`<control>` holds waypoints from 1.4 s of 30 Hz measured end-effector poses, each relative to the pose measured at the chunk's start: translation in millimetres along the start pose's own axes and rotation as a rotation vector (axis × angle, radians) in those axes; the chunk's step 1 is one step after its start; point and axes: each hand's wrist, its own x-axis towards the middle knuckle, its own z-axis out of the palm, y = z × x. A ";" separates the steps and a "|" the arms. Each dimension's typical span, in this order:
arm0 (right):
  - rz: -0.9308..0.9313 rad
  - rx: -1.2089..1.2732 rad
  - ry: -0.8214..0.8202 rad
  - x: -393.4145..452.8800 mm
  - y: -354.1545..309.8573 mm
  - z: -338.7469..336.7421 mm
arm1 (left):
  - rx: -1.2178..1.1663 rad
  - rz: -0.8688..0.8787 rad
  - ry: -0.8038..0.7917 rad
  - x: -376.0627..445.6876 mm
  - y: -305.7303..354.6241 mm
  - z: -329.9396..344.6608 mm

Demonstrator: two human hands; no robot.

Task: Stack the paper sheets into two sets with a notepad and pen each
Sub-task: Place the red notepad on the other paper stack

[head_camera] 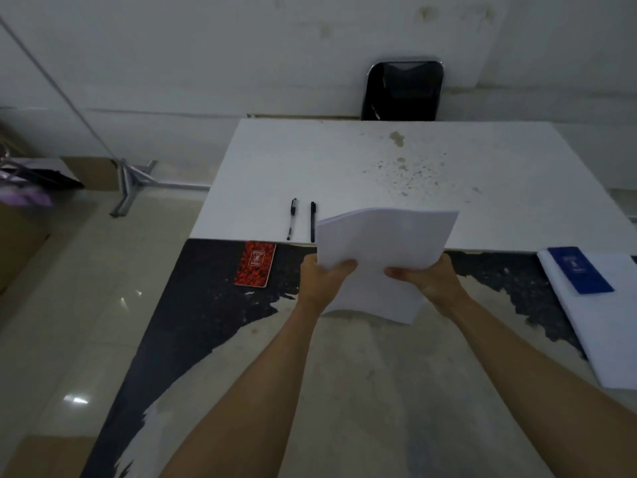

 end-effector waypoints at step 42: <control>0.561 -0.161 -0.451 -46.2 97.8 89.8 | 1.225 -0.364 0.073 95.1 -52.2 -125.4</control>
